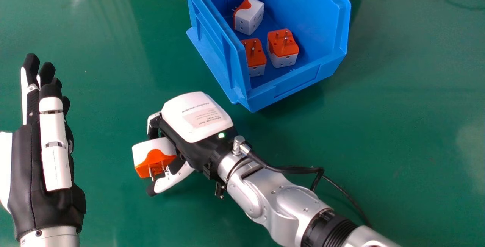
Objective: Pick all objects and put in blue box
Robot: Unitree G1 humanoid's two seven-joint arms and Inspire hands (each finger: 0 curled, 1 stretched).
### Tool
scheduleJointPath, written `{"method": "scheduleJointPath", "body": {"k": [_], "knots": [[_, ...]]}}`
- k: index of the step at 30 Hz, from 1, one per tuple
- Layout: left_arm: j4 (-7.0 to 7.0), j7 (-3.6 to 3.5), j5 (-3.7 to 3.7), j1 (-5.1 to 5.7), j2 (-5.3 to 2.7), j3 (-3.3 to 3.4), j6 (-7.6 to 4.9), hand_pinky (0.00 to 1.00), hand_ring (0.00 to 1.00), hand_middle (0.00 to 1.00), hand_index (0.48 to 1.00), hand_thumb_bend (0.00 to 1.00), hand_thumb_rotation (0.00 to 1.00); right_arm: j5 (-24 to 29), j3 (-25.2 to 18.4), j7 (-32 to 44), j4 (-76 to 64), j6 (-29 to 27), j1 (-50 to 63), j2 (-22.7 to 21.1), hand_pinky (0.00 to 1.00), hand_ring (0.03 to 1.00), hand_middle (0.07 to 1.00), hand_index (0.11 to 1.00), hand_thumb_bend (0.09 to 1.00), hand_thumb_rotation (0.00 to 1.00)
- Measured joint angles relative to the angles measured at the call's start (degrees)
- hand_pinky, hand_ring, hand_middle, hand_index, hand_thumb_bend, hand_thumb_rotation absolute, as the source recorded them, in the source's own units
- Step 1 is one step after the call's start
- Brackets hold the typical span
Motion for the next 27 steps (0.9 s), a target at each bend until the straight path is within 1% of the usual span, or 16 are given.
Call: {"method": "scheduleJointPath", "body": {"k": [2, 3, 5, 7, 9, 10, 11, 12, 15, 21, 27], "knots": [[-0.06, 0.03, 0.00, 0.09, 0.01, 0.00, 0.17, 1.00, 1.00, 0.99, 0.999, 0.25, 1.00, 0.51, -0.70, 0.00, 0.31, -0.72, -0.06, 0.00, 0.37, 0.433, 0.506, 0.543, 0.739, 0.33], [-0.06, 0.02, 0.00, 0.16, 0.02, 0.01, 0.17, 1.00, 1.00, 1.00, 1.000, 0.25, 1.00, 0.60, -1.01, 0.01, 0.37, -1.01, -0.05, 0.00, 0.32, 0.390, 0.486, 0.538, 0.694, 0.26], [-0.06, 0.01, 0.00, 0.20, 0.02, 0.01, 0.17, 1.00, 1.00, 1.00, 1.000, 0.25, 1.00, 0.70, -1.46, 0.07, 0.36, -1.31, -0.05, 0.00, 0.32, 0.390, 0.486, 0.538, 0.694, 0.26], [-0.06, 0.01, -0.01, 0.19, 0.02, 0.02, 0.17, 1.00, 1.00, 0.99, 1.000, 0.25, 1.00, 1.17, -1.81, 0.36, 0.21, -1.38, -0.05, 0.02, 0.27, 0.331, 0.460, 0.534, 0.627, 0.17], [-0.06, -0.01, -0.01, 0.19, 0.02, 0.02, 0.17, 1.00, 1.00, 0.99, 1.000, 0.25, 1.00, 1.67, -2.18, 0.44, -0.03, -1.45, -0.06, 0.04, 0.23, 0.295, 0.445, 0.533, 0.584, 0.11], [-0.06, -0.01, -0.01, 0.19, 0.02, 0.02, 0.17, 1.00, 1.00, 0.99, 1.000, 0.25, 1.00, 2.09, -2.30, 0.49, -0.16, -1.48, -0.07, 0.04, 0.23, 0.295, 0.445, 0.533, 0.584, 0.11], [-0.06, -0.01, -0.01, 0.20, 0.02, 0.02, 0.19, 1.00, 1.00, 0.99, 1.000, 0.24, 1.00, 2.57, -2.40, 0.70, -0.26, -1.48, -0.07, 0.05, 0.22, 0.283, 0.440, 0.532, 0.569, 0.09], [-0.06, 0.01, -0.01, 0.20, 0.02, 0.02, 0.25, 1.00, 1.00, 0.99, 1.000, 0.24, 1.00, 2.68, -2.53, 0.90, -0.38, -1.43, -0.07, 0.05, 0.22, 0.283, 0.440, 0.532, 0.569, 0.09], [-0.07, 0.03, -0.02, 0.21, 0.02, 0.00, 0.51, 1.00, 1.00, 0.99, 1.000, 0.24, 1.00, 2.66, -2.60, 1.23, -0.49, -1.16, -0.11, 0.05, 0.19, 0.256, 0.427, 0.531, 0.539, 0.04], [-0.07, -0.01, -0.02, 0.21, 0.02, 0.02, 0.52, 1.00, 1.00, 1.00, 1.000, 0.23, 1.00, 2.68, -2.62, 1.58, -0.66, -0.98, -0.12, 0.05, 0.18, 0.250, 0.423, 0.530, 0.524, 0.02], [-0.07, 0.12, -0.02, 0.21, 0.01, 0.00, 0.52, 1.00, 1.00, 1.00, 1.000, 0.23, 1.00, 2.71, -2.75, 1.93, -0.98, -0.52, -0.12, 0.05, 0.18, 0.249, 0.424, 0.528, 0.516, 0.01]]}}
